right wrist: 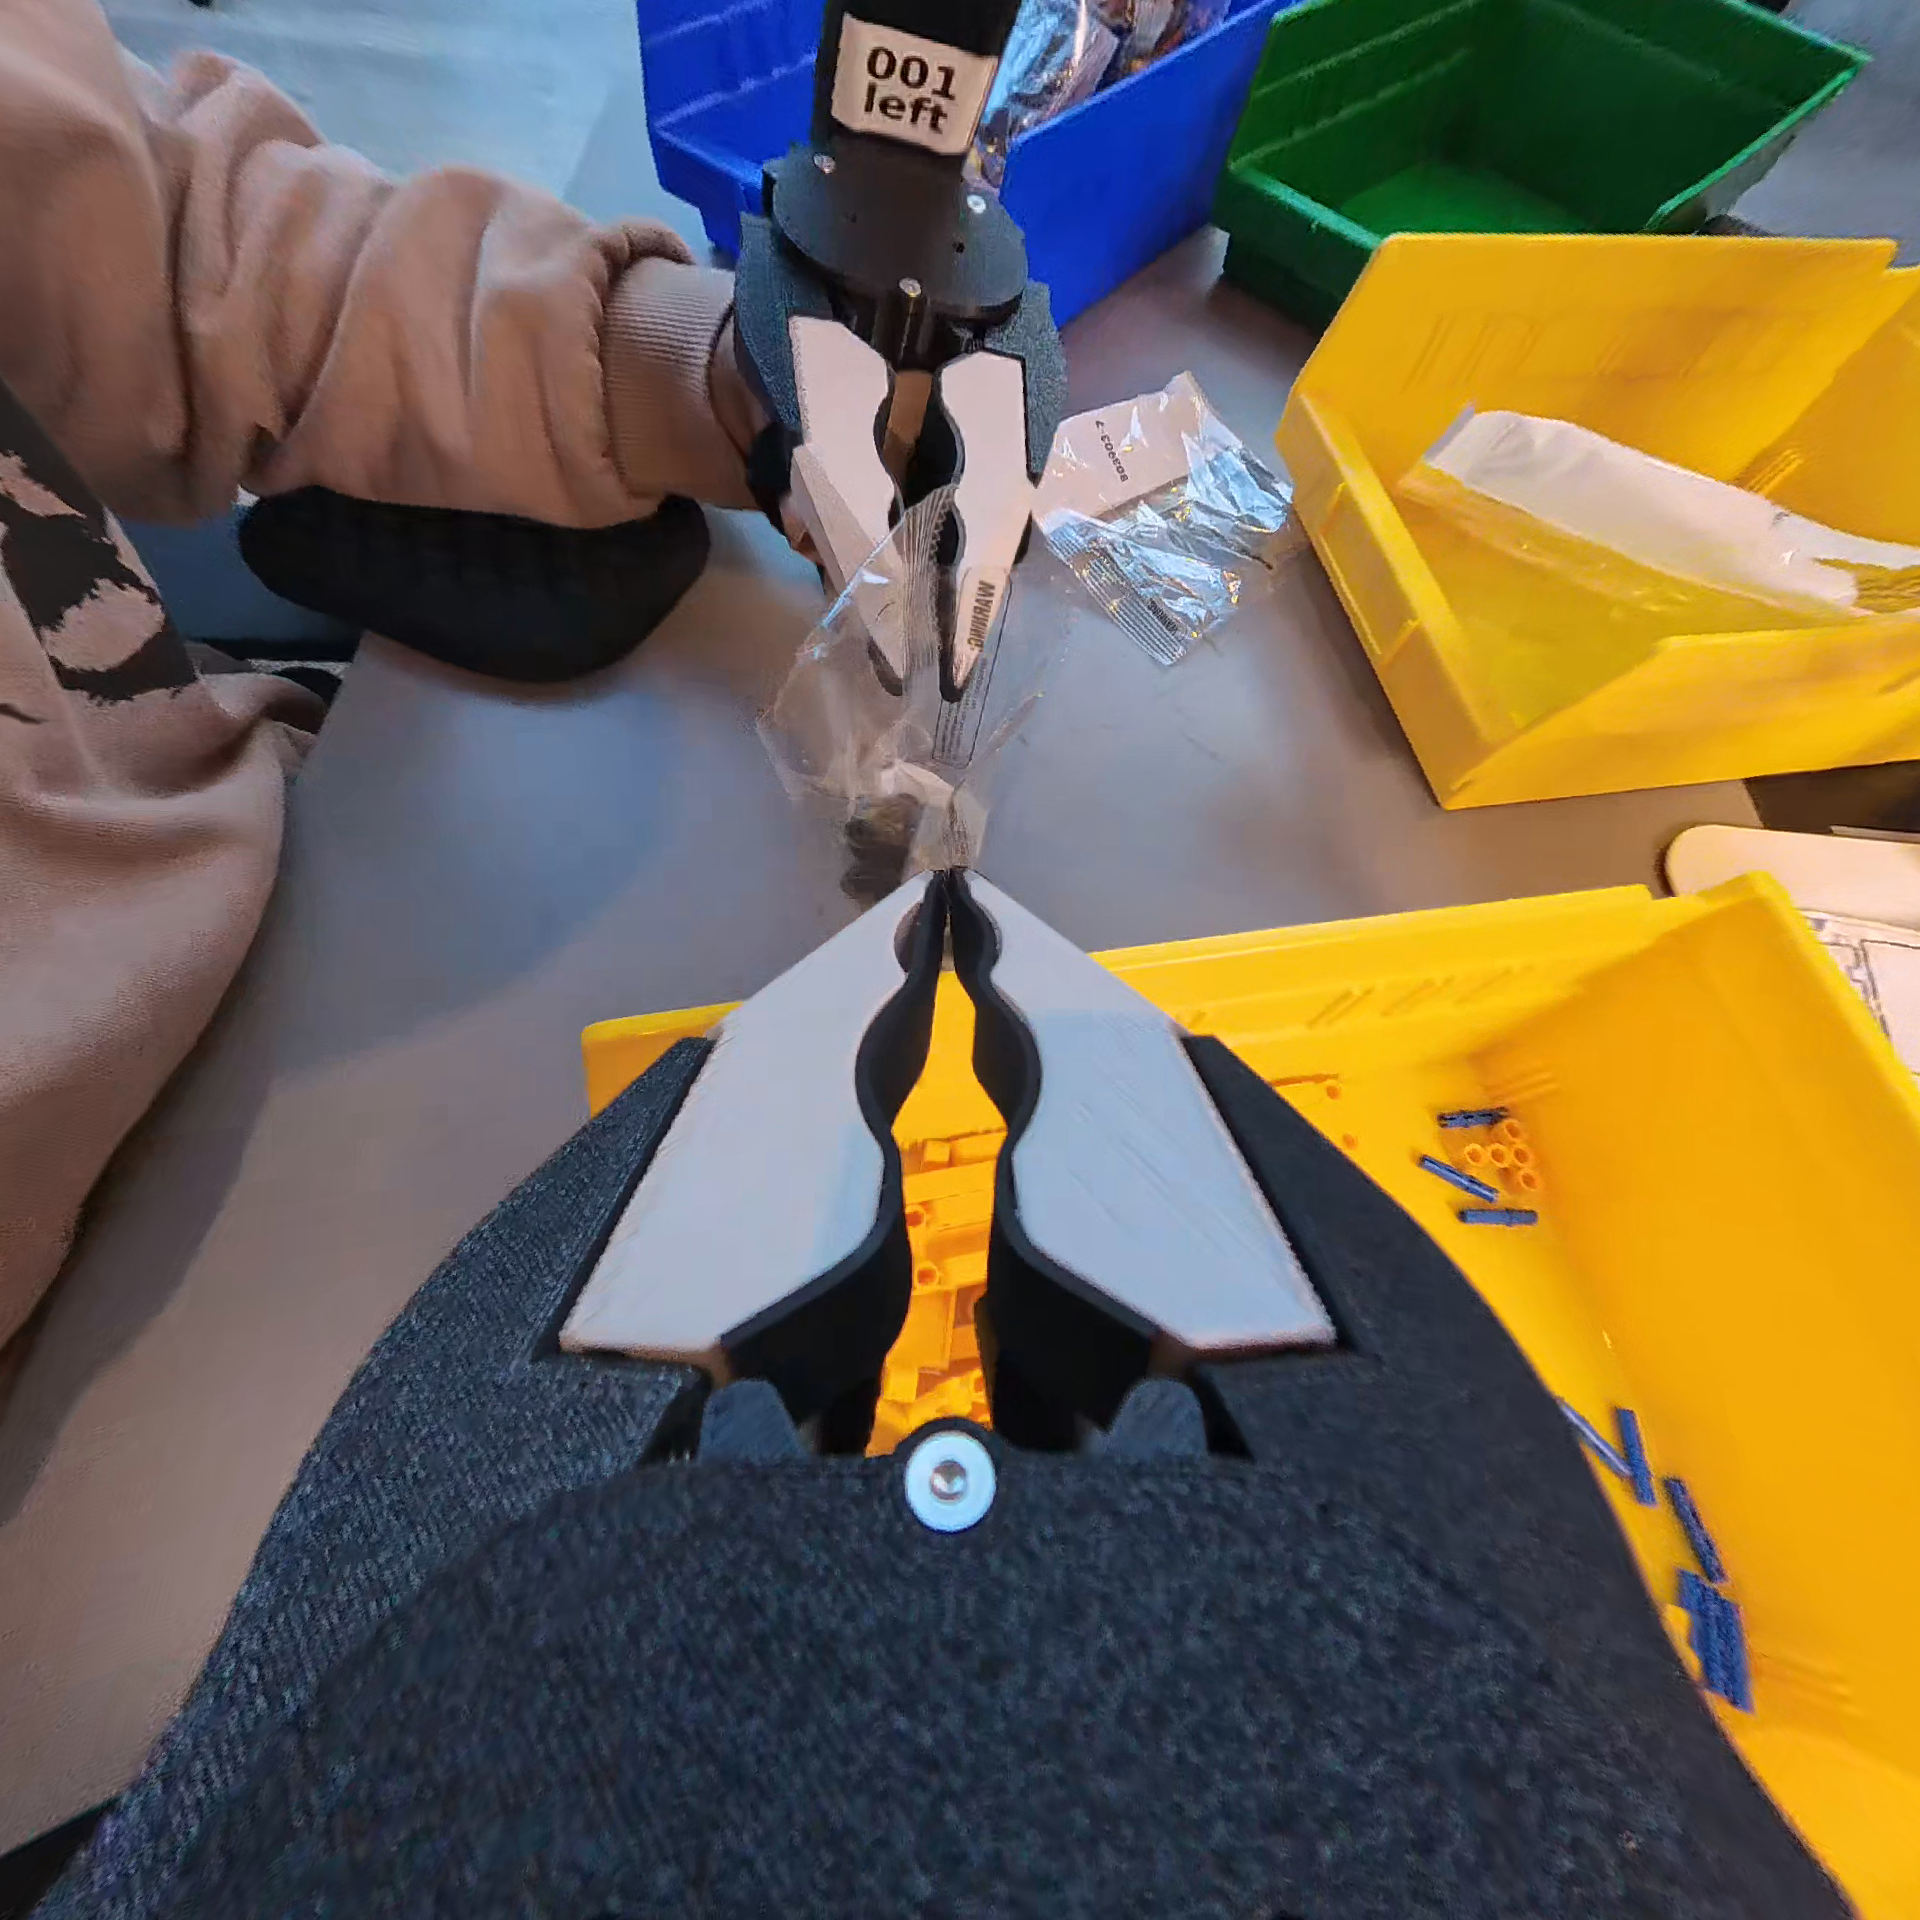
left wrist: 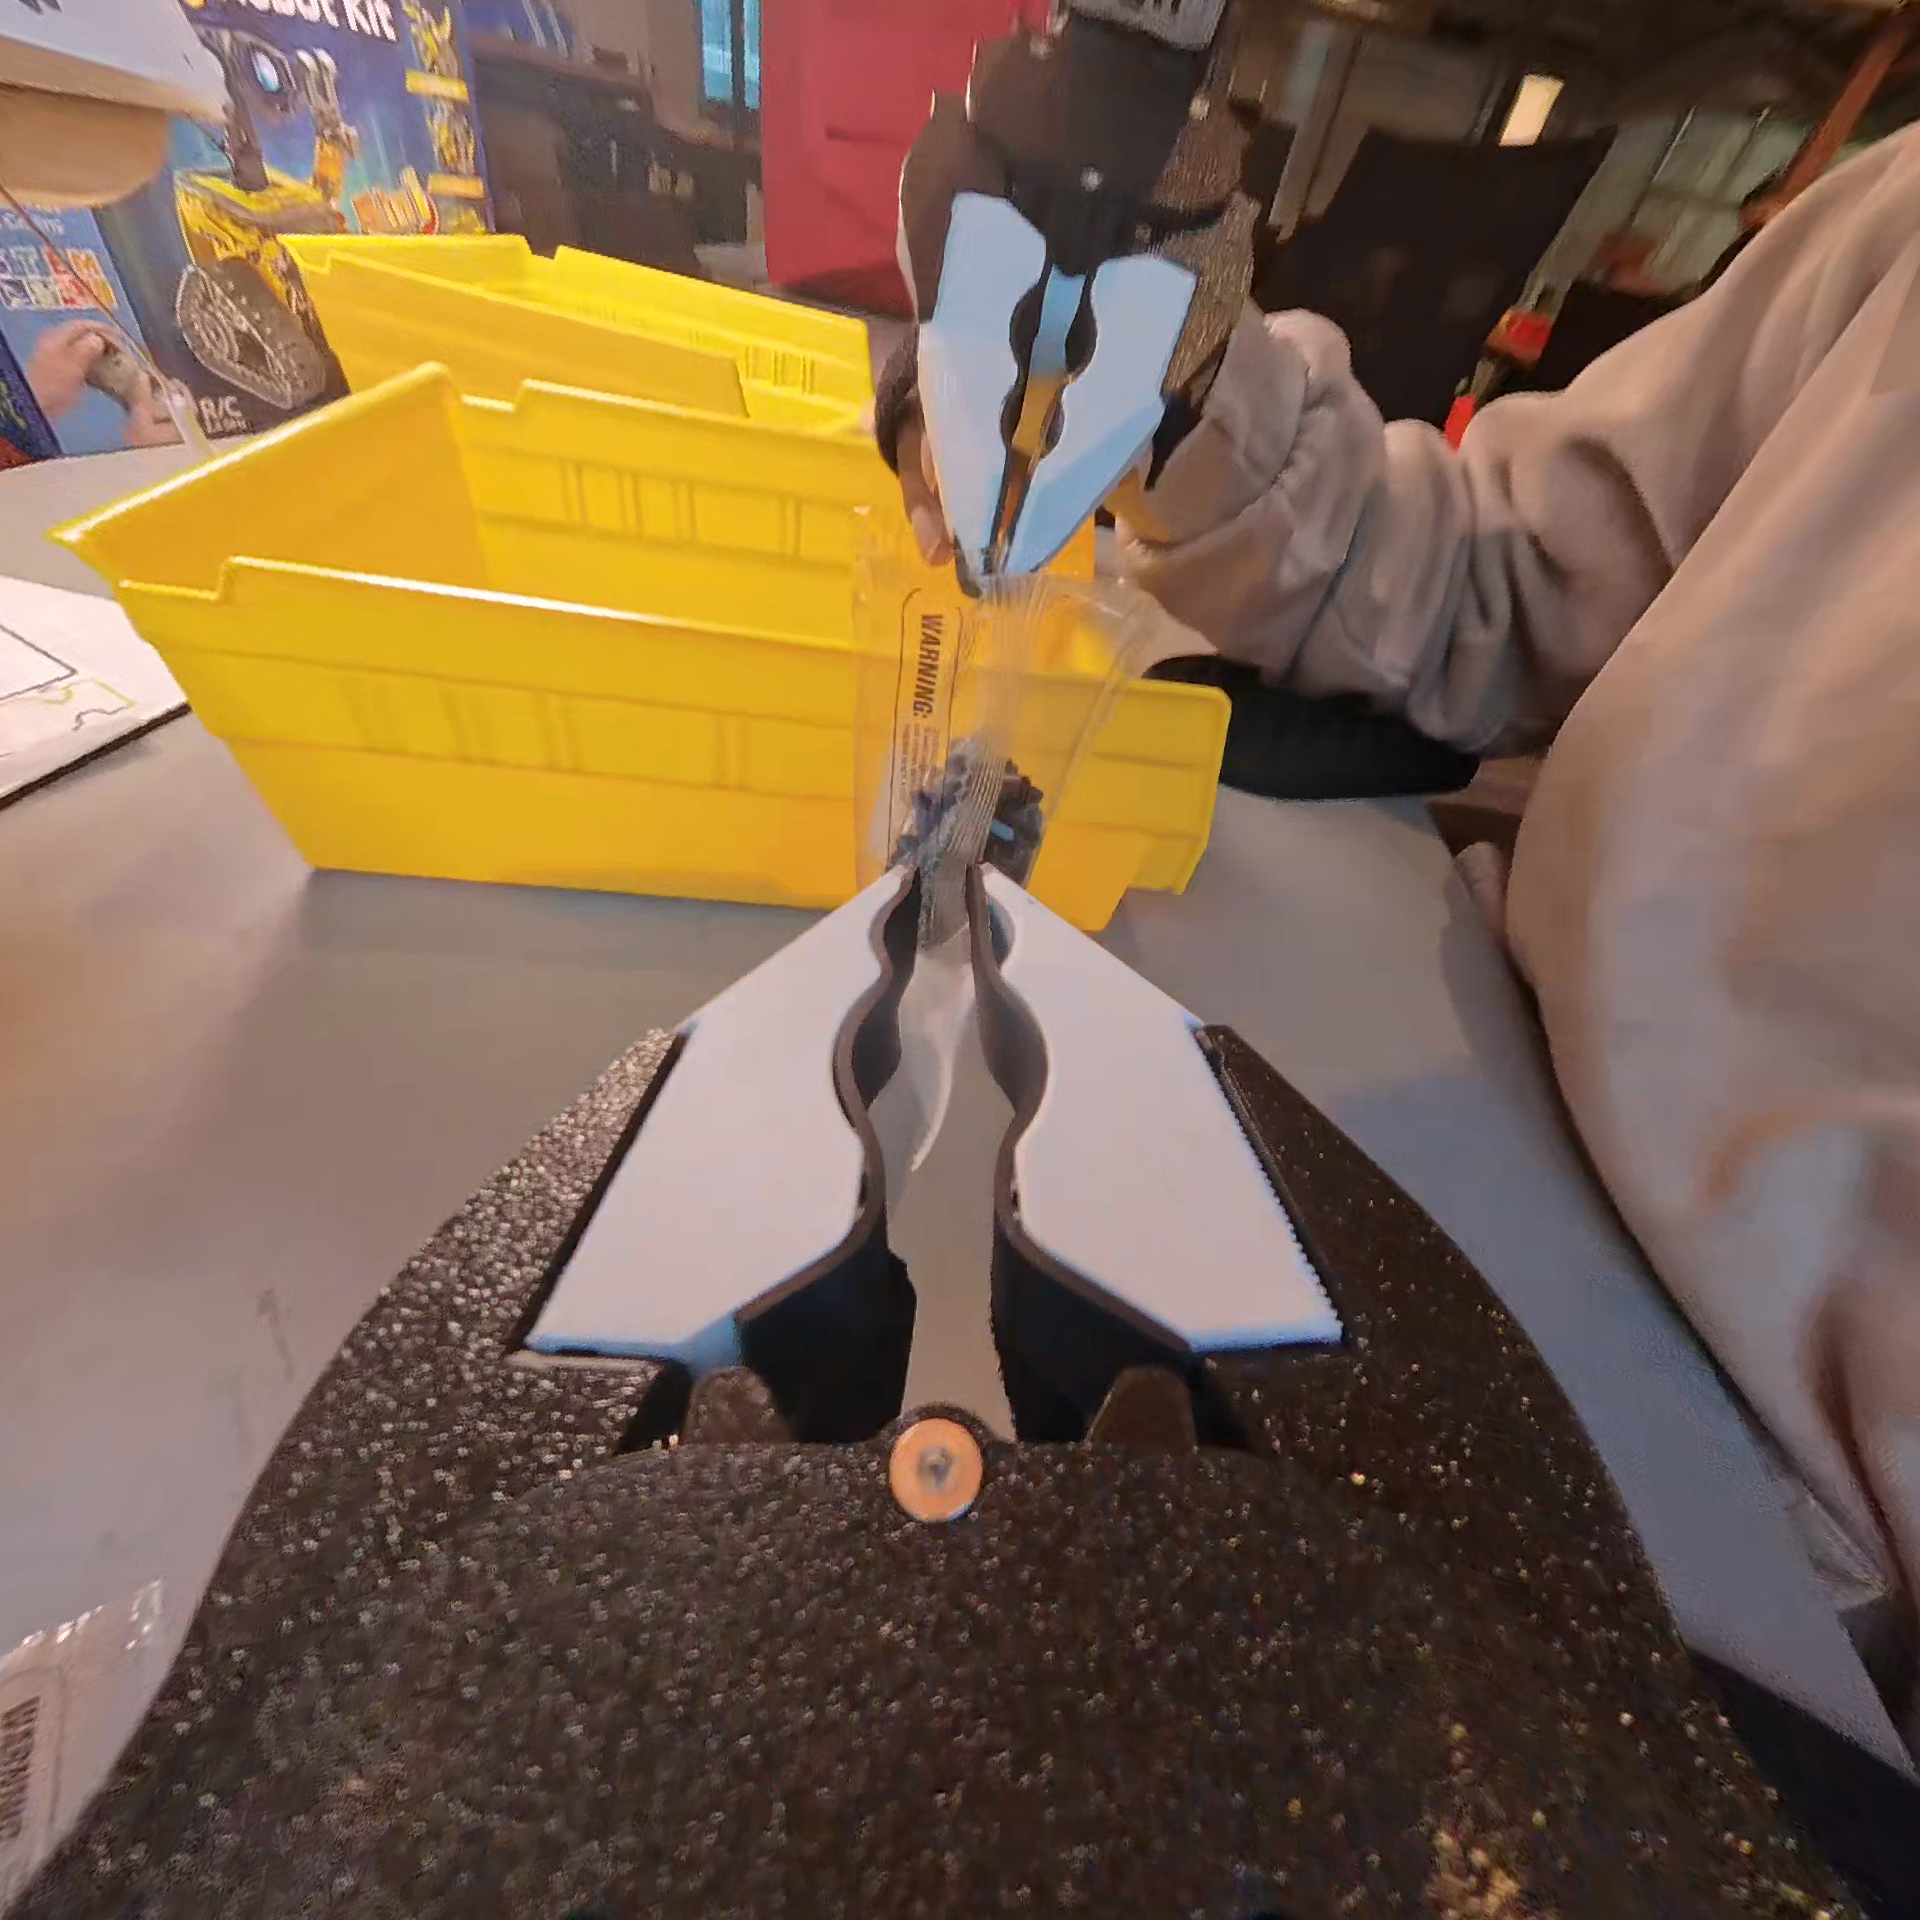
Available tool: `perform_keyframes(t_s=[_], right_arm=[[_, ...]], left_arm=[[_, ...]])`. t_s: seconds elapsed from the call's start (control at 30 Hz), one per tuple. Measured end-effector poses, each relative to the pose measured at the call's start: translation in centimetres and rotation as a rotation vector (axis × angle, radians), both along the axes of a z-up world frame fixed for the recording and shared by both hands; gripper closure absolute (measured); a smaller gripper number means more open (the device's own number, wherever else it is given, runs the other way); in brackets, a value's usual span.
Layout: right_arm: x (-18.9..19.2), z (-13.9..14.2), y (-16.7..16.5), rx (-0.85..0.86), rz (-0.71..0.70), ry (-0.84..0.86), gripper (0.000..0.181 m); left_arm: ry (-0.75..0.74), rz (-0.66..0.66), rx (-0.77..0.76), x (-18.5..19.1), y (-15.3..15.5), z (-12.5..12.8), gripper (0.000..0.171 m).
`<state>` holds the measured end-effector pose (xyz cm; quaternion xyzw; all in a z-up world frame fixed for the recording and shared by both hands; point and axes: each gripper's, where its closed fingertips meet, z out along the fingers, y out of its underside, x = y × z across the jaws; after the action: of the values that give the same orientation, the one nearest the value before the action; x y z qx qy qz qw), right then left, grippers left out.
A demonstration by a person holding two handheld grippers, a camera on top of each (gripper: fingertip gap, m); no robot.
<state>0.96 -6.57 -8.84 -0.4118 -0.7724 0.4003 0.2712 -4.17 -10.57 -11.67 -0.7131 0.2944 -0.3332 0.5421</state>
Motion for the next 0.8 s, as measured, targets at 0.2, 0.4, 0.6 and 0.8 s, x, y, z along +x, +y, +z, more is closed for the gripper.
perform_keyframes(t_s=[0.2,0.4,0.6,0.8], right_arm=[[-0.9,-2.2,-0.2,0.033,-0.048,-0.057,0.181],[2.8,3.3,3.5,0.015,-0.077,0.077,0.162],[8.0,-1.4,7.4,0.267,-0.099,-0.139,0.163],[10.0,-1.6,10.8,0.307,-0.232,-0.201,0.163]], left_arm=[[0.186,-0.022,-0.06,0.5,-0.5,-3.1,0.165],[0.219,-0.004,-0.047,0.2,-0.4,-3.3,0.171],[0.273,0.042,0.025,-0.5,0.1,-2.9,0.171],[0.285,0.096,0.069,-1.7,0.6,-2.5,0.171]])
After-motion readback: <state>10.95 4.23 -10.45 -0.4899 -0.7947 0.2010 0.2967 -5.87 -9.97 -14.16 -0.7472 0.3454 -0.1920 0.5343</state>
